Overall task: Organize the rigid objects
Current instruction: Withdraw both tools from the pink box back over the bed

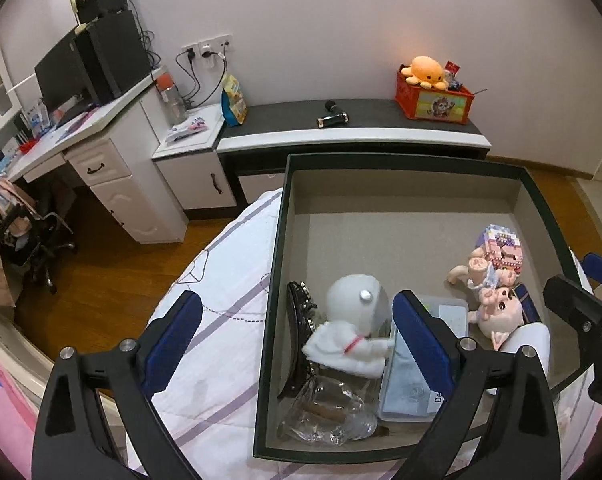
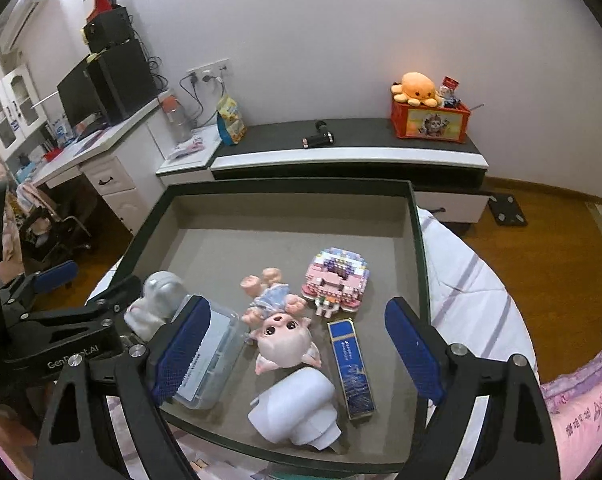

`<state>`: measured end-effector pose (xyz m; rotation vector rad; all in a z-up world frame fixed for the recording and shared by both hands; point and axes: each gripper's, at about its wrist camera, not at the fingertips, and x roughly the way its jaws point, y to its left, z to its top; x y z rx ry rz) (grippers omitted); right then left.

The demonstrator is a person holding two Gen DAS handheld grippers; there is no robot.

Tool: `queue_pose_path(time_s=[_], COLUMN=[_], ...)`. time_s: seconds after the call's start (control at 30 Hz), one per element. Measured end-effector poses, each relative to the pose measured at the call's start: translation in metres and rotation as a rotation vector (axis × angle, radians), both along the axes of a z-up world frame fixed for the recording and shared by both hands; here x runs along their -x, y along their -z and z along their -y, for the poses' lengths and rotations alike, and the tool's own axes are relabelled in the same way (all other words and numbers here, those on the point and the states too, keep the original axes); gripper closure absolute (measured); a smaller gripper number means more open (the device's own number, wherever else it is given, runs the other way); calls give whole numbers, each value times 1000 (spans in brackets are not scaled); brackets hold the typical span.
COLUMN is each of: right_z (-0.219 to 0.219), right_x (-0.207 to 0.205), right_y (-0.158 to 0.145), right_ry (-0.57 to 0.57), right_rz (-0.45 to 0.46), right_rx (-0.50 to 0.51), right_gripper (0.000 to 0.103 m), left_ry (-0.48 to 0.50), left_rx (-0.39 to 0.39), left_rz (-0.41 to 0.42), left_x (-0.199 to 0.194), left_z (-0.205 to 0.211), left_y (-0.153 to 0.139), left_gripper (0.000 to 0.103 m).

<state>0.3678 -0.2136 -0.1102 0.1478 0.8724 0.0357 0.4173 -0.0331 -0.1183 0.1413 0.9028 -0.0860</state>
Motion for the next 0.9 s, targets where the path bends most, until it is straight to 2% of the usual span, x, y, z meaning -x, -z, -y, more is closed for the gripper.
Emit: queue_pose_path(time_s=[0.3, 0.5, 0.9], right_z=[-7, -9, -5], right_x=[23, 50, 122], right_y=[-15, -25, -47], right_ry=[-33, -32, -10], right_rz=[54, 109, 217], right_rx=[1, 17, 57], right_gripper=[13, 12, 13], left_ry=[-2, -21, 5], left_rx=[9, 6, 50], left_rz=[48, 109, 217], left_x=[22, 55, 131], left_z=[-4, -4, 2], left_y=[-12, -22, -47], left_gripper=[5, 5, 5])
